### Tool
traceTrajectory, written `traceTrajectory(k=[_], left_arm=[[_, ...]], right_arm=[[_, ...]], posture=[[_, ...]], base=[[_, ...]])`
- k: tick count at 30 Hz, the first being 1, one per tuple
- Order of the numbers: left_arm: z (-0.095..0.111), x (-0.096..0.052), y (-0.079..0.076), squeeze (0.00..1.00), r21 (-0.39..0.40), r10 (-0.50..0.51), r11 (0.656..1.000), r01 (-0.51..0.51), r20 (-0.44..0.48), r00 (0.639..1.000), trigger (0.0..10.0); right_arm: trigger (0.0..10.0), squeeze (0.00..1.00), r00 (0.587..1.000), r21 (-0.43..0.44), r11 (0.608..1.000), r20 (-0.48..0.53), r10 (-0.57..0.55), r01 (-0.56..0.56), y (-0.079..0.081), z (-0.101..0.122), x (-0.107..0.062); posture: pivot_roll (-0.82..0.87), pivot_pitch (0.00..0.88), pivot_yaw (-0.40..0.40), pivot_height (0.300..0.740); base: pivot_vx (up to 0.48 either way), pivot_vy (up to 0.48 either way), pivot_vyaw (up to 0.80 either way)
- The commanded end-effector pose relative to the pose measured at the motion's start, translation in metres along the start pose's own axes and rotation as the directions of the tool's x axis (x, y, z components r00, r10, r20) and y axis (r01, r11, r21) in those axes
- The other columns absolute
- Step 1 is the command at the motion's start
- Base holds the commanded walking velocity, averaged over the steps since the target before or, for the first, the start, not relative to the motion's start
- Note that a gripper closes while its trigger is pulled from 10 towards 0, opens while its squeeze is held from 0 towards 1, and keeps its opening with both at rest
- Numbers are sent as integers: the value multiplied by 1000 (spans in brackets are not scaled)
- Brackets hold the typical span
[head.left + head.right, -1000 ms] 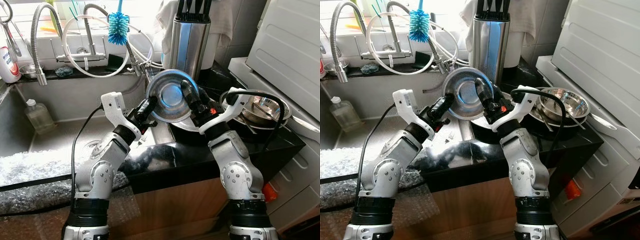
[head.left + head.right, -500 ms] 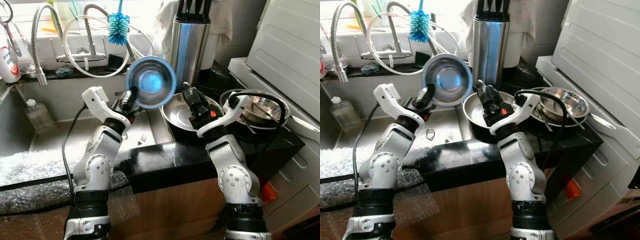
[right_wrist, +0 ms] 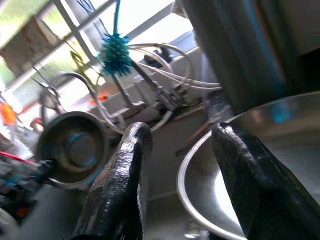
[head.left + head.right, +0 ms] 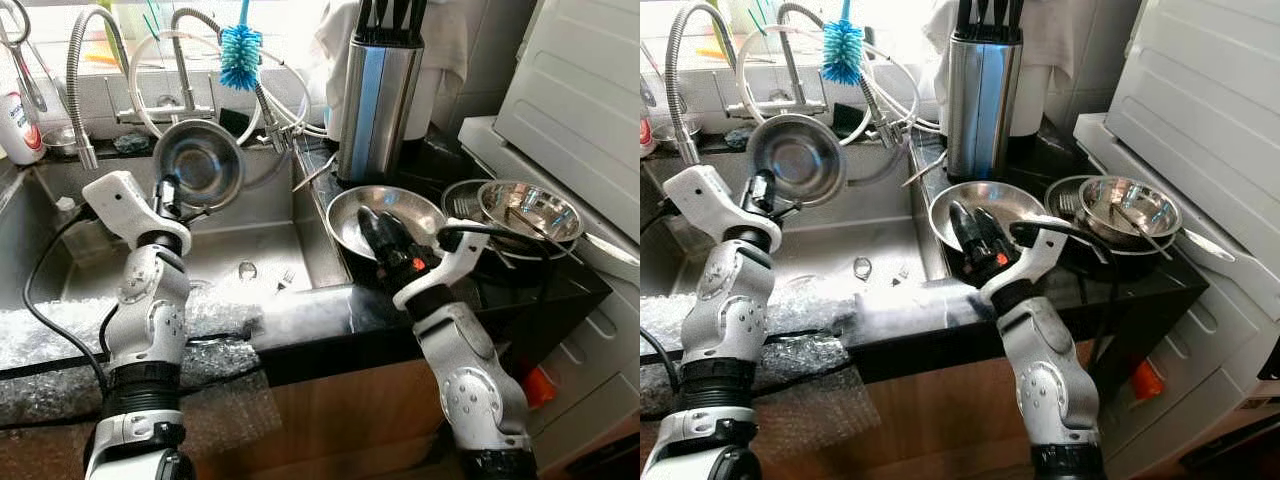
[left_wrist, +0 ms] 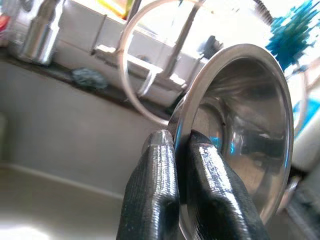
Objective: Kitchen organization
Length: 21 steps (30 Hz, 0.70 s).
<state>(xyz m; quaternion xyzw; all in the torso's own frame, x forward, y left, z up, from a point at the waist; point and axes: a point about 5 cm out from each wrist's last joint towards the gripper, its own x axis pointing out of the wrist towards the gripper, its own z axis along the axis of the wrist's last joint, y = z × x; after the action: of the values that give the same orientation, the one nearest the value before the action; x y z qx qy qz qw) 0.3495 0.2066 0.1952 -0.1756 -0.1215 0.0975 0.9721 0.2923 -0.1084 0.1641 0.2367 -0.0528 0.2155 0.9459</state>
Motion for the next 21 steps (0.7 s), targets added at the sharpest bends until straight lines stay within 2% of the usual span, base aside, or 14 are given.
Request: traceTrajectory(k=[1,3,7,9,10,12,21], left_arm=[[5,3,-1,0,83,-8,997,5,37,999,10000],[4,4,0,0,176,-27,984,18,47,999,10000],[-6,3,3,0,291,-53,956,41,33,998,10000],[-6,3,3,0,291,-53,956,41,33,998,10000],[-13,2,4,0,339,-66,939,56,16,998,10000],[-20,-1,4,0,372,-77,926,70,2,997,10000],[-36,-5,7,0,422,-82,903,87,-31,996,10000]], right_arm=[[10000,0,999,-94,995,4,-31,32,-4,4,-7],[10000,0,997,-169,983,-13,-71,68,-11,1,-16],[10000,0,990,-267,954,-14,-141,132,-20,-1,-31],[10000,0,990,-267,954,-14,-141,132,-20,-1,-31],[10000,0,989,-311,941,-17,-147,135,-20,-3,-33],[10000,0,988,-351,927,-22,-151,134,-19,-5,-35],[10000,0,991,-386,913,21,-130,128,-11,0,-34]], posture=[[-143,0,-25,740],[-142,0,-26,740],[-147,0,-27,740],[-147,0,-27,740],[-152,0,-26,740],[-155,0,-24,740],[-156,0,-26,740]], base=[[0,0,0],[0,0,0],[0,0,0],[0,0,0],[0,0,0],[0,0,0],[0,0,0]])
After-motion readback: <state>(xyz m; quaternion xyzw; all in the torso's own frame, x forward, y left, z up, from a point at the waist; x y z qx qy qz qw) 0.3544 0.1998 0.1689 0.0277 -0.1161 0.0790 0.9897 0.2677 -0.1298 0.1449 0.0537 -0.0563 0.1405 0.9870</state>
